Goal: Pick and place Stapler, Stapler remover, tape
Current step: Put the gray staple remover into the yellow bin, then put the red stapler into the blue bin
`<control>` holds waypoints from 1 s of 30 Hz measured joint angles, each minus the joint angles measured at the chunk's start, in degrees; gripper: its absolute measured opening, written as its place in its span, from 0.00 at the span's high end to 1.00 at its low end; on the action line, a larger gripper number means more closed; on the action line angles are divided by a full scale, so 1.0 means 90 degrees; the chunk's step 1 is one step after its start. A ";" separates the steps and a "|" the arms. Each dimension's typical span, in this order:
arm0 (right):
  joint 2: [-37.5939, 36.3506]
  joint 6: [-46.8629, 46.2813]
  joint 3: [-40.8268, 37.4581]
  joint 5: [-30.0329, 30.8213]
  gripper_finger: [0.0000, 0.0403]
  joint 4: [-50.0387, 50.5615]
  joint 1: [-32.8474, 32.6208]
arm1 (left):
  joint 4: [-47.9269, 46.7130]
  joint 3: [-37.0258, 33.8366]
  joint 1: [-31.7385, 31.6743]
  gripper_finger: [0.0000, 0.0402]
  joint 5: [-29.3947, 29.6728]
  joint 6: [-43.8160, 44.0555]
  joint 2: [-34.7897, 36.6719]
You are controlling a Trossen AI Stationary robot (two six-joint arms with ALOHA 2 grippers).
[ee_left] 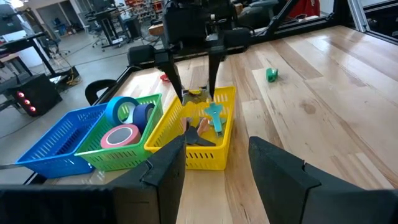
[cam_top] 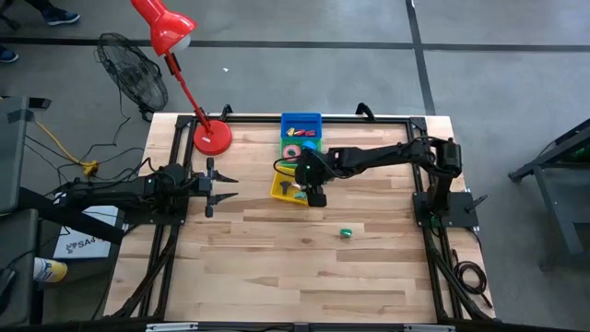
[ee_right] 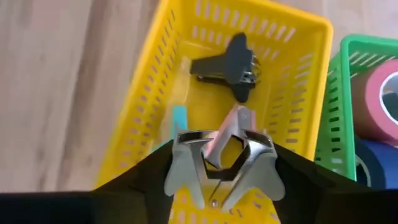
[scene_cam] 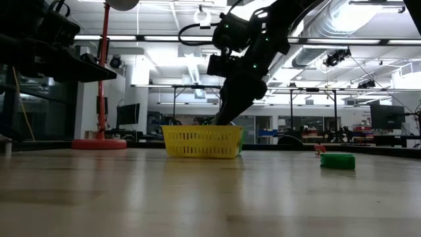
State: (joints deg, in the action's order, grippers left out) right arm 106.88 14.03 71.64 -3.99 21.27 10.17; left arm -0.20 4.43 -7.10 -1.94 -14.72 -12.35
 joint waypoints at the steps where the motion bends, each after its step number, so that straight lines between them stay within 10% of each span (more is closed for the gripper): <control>1: -0.0017 -0.0047 0.0000 -0.0044 0.47 0.0002 0.0005 | -0.0001 0.0000 0.0001 0.57 -0.0002 0.0000 0.0001; 16: -0.0621 -0.1129 0.0000 0.0437 0.24 0.0201 0.0351 | -0.0001 0.0000 -0.0002 0.57 0.0001 0.0000 -0.0002; 30: -0.1171 -0.4623 -0.0036 0.1471 0.24 0.3671 0.1021 | 0.0002 0.0000 -0.0001 0.57 0.0000 0.0000 0.0001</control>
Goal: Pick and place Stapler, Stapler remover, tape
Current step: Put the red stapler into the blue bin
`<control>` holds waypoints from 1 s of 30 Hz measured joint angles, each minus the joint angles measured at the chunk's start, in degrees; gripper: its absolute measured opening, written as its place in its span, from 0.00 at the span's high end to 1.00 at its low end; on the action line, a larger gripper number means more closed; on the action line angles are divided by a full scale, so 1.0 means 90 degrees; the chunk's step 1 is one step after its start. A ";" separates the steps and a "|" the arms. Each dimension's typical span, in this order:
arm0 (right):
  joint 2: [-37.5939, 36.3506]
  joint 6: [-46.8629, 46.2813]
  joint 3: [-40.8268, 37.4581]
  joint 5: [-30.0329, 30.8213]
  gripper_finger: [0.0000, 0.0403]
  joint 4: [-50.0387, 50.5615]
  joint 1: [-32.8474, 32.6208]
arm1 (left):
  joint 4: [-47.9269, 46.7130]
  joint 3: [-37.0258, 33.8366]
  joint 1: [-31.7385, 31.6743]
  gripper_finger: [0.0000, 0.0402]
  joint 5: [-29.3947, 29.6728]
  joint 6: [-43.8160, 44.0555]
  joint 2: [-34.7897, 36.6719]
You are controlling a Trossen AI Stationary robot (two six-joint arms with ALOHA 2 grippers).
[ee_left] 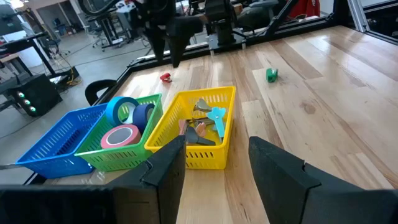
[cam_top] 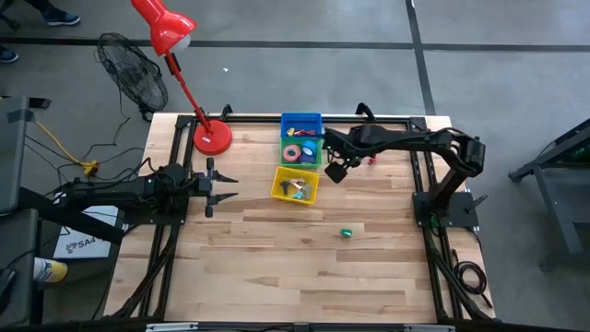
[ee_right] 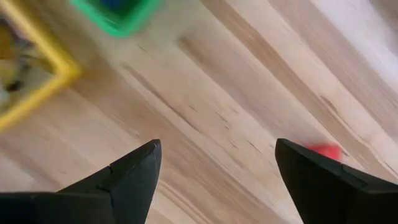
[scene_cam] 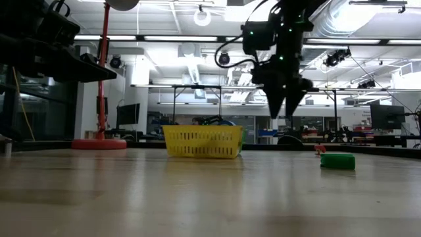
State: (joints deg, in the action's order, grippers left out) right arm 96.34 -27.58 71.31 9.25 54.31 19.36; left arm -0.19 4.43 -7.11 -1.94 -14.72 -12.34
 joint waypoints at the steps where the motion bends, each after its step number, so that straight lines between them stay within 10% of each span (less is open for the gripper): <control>1: -0.0036 -0.0060 0.0000 0.0071 0.24 0.0159 0.0054 | -0.0001 0.0000 0.0000 0.57 -0.0002 0.0000 -0.0001; 18: -0.0059 -0.0838 -0.0001 -0.0113 0.24 0.1347 0.1837 | -0.0002 0.0000 -0.0001 0.57 -0.0002 0.0000 -0.0001; 30: -0.0044 -0.3648 -0.1513 -0.0587 0.24 -0.0569 0.2248 | -0.0002 0.0000 -0.0001 0.57 0.0001 0.0000 -0.0002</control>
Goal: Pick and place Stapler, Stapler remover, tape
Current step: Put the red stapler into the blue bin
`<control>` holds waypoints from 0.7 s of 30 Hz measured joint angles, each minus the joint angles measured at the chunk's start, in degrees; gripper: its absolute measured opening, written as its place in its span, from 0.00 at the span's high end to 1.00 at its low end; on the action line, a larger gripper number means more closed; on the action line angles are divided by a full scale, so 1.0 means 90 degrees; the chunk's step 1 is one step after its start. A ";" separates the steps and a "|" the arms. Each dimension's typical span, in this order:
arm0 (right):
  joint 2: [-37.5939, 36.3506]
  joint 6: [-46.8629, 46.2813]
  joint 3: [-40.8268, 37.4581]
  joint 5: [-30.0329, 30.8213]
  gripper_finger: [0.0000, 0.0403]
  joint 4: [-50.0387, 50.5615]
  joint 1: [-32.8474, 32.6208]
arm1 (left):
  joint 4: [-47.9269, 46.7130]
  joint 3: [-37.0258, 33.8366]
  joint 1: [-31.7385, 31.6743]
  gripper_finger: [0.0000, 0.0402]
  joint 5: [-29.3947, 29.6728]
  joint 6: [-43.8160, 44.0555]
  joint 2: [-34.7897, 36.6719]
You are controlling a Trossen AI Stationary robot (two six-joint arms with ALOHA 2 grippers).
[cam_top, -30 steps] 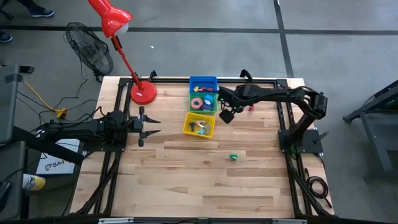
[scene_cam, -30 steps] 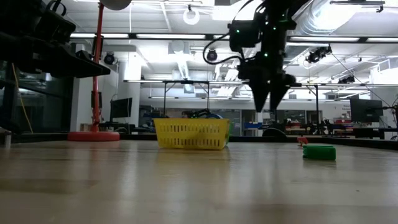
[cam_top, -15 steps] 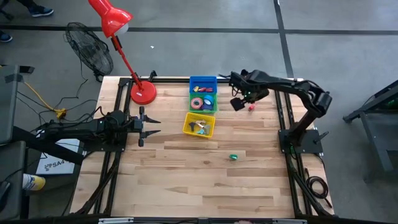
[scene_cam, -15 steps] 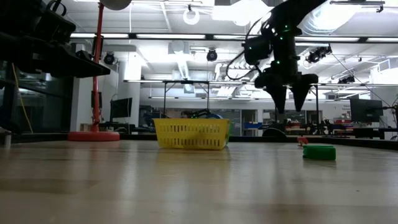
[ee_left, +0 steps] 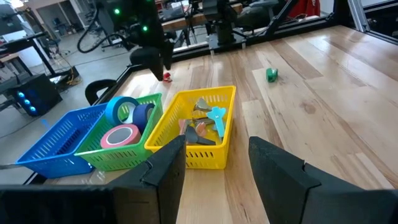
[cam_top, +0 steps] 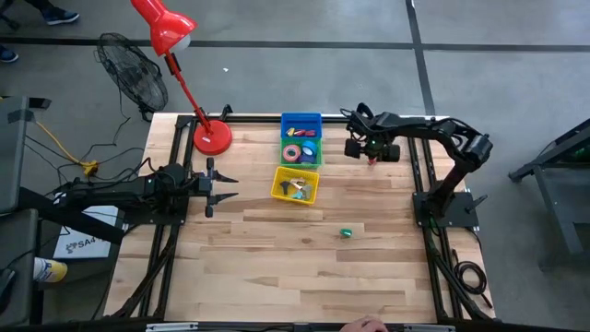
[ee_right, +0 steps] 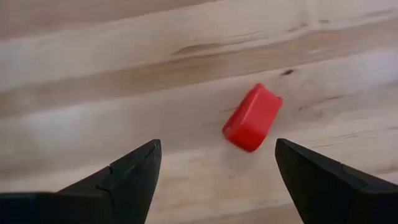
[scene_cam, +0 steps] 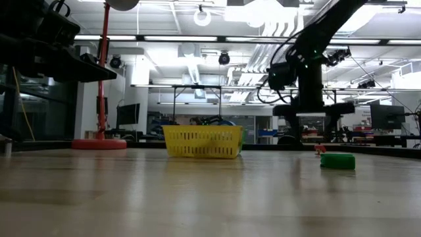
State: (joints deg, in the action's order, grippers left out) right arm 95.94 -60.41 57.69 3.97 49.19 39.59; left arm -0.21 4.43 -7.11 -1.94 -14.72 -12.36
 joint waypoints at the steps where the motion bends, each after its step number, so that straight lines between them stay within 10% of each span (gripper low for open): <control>1: 0.0000 -0.0209 -0.0104 0.0006 0.24 -0.0119 0.0002 | 0.0000 0.0000 0.0001 0.57 -0.0002 0.0000 0.0001; 21: 0.0005 -0.2294 -0.0779 0.0337 0.26 -0.0908 0.0435 | 0.0000 0.0000 0.0000 0.57 -0.0002 0.0000 0.0002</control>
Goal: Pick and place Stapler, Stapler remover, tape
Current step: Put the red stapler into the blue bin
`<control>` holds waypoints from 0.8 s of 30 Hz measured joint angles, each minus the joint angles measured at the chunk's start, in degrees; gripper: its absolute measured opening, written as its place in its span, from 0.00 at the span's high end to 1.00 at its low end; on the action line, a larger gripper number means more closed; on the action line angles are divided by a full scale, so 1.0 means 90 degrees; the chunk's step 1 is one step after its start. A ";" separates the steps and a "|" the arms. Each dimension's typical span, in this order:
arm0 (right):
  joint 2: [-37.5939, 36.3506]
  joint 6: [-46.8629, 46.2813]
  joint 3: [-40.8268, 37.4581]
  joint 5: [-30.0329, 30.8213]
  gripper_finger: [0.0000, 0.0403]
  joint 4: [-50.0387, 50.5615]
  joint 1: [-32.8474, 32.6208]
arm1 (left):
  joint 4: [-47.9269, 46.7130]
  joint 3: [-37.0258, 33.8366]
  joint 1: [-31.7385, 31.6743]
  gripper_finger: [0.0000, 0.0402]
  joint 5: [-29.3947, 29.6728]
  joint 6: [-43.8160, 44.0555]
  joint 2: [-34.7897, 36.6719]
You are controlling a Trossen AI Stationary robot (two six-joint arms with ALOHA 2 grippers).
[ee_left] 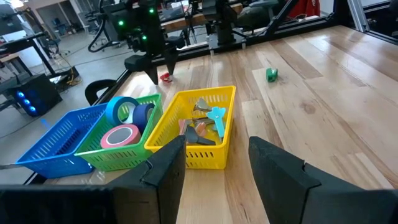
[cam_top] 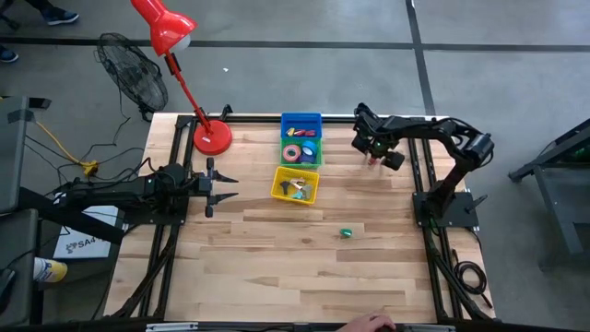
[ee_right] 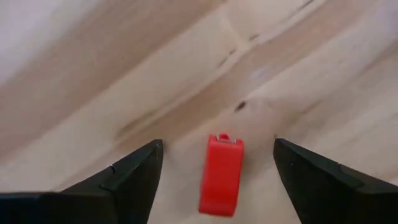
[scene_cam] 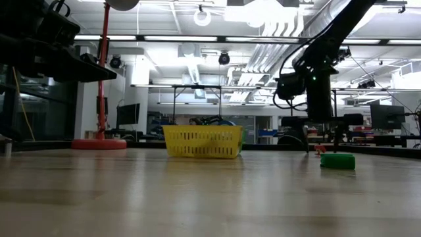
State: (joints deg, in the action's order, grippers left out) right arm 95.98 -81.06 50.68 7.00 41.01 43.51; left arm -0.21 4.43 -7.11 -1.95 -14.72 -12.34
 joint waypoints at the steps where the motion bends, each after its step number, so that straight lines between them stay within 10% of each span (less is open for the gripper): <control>1: 0.0000 0.0002 0.0000 -0.0016 0.27 -0.0022 0.0020 | 0.0000 0.0000 0.0000 0.57 0.0000 0.0000 -0.0002; 24: 0.0002 0.0367 0.0000 -0.0117 0.73 -0.0173 -0.0259 | 0.0000 0.0000 0.0001 0.57 0.0001 0.0000 -0.0001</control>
State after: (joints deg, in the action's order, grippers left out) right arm 96.01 -77.75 50.68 5.95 39.45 41.18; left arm -0.21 4.43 -7.10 -1.94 -14.72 -12.35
